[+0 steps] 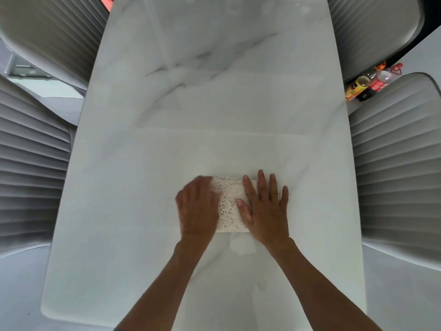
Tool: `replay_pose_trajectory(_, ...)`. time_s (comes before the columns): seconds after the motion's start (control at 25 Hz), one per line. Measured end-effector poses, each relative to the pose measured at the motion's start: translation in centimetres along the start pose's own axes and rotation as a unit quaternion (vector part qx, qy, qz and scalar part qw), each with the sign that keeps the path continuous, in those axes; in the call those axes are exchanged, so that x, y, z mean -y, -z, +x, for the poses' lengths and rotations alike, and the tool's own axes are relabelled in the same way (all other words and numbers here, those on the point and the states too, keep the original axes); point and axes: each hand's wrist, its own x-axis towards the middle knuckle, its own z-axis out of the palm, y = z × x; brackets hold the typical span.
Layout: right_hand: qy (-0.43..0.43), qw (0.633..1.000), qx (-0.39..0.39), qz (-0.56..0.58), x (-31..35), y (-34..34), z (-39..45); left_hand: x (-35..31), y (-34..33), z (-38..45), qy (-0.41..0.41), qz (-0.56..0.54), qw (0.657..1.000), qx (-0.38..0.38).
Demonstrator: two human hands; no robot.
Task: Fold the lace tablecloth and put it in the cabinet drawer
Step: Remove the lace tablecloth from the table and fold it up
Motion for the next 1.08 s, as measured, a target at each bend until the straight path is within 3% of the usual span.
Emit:
replay_pose_trajectory(0.04,-0.001,1.0,0.0,0.0,0.0,0.0,0.0,-0.1,-0.8,-0.6,-0.108,0.053,0.992,0.041)
replay_pose_trajectory(0.12,-0.021,1.0,0.002,0.005,0.2,-0.1,0.0,0.4,-1.9,-1.0,-0.19,0.111,0.969,0.11)
replay_pose_trajectory(0.24,-0.062,0.998,-0.01,0.01,0.2,-0.8,0.5,1.7,-3.4,-0.7,-0.152,0.124,0.971,0.14)
replay_pose_trajectory(0.36,-0.05,0.999,-0.001,0.001,0.4,-0.8,0.5,1.9,-3.8,-0.4,-0.147,0.137,0.965,0.169)
replay_pose_trajectory(0.48,-0.067,0.996,0.051,0.015,0.2,0.3,0.2,0.6,-2.3,-1.3,-0.046,0.17,0.966,0.187)
replay_pose_trajectory(0.64,-0.176,0.976,0.098,0.077,-0.1,2.0,-2.6,-0.9,-0.1,-3.9,0.134,0.141,0.958,0.21)
replay_pose_trajectory(0.76,-0.202,0.973,0.089,0.071,0.6,2.9,-2.6,-2.0,0.6,-2.5,0.189,0.073,0.957,0.209)
replay_pose_trajectory(0.92,-0.27,0.937,0.117,0.19,0.1,3.6,-1.6,-1.5,1.1,-1.3,0.263,-0.029,0.937,0.229)
replay_pose_trajectory(1.08,-0.264,0.927,0.12,0.236,-0.4,4.5,-3.2,-1.4,2.0,-2.4,0.268,-0.067,0.923,0.269)
